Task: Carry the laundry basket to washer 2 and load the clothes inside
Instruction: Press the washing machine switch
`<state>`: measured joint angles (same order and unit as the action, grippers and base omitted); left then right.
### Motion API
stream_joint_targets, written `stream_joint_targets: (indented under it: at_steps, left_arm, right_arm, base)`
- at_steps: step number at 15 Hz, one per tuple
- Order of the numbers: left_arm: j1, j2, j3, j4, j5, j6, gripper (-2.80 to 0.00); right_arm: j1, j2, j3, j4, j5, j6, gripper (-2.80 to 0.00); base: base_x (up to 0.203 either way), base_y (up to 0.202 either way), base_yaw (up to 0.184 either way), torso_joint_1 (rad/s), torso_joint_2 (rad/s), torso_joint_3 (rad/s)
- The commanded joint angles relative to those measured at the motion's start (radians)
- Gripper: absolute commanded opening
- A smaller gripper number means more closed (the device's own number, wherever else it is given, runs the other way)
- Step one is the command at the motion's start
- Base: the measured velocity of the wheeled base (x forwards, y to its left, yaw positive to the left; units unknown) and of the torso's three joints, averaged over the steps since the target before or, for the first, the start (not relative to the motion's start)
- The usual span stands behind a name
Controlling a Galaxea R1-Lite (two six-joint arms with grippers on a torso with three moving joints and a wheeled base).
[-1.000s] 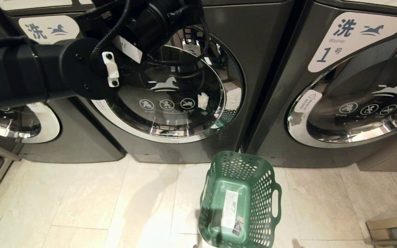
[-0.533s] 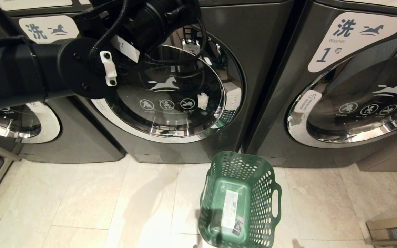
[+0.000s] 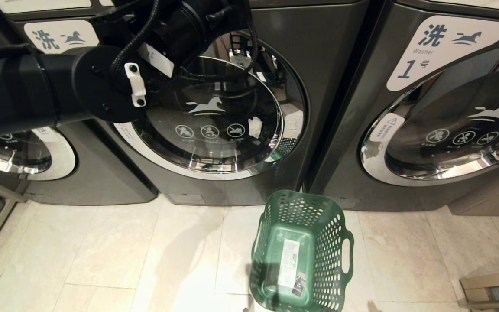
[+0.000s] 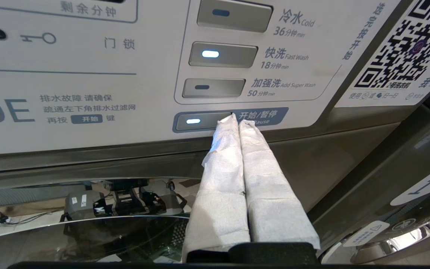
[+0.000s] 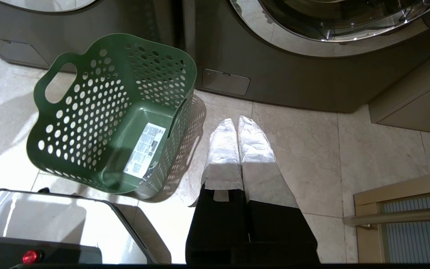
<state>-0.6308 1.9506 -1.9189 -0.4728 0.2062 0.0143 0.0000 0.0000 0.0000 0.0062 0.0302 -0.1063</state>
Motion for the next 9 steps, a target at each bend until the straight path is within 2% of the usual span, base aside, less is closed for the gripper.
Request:
stream_joint_targets:
  at_steps: [1, 5, 9]
  left_arm:
    - [0.002, 0.002, 0.001, -0.006, 0.004, 0.0, -2.8]
    - [0.014, -0.006, 0.009, -0.004, 0.007, 0.0, -2.8]
    - [-0.007, -0.025, 0.029, -0.004, 0.015, 0.003, -2.8]
  right_arm:
    - [0.0, 0.0, 0.0, 0.0, 0.0, -0.001, -2.8]
    - [0.0, 0.0, 0.0, 0.0, 0.0, -0.001, -2.8]
    - [0.0, 0.002, 0.0, 0.0, 0.0, 0.0, -2.8]
  base:
    - [0.0, 0.0, 0.0, 0.0, 0.0, 0.0]
    - [0.0, 0.0, 0.0, 0.0, 0.0, 0.0]
    - [0.0, 0.0, 0.0, 0.0, 0.0, 0.0]
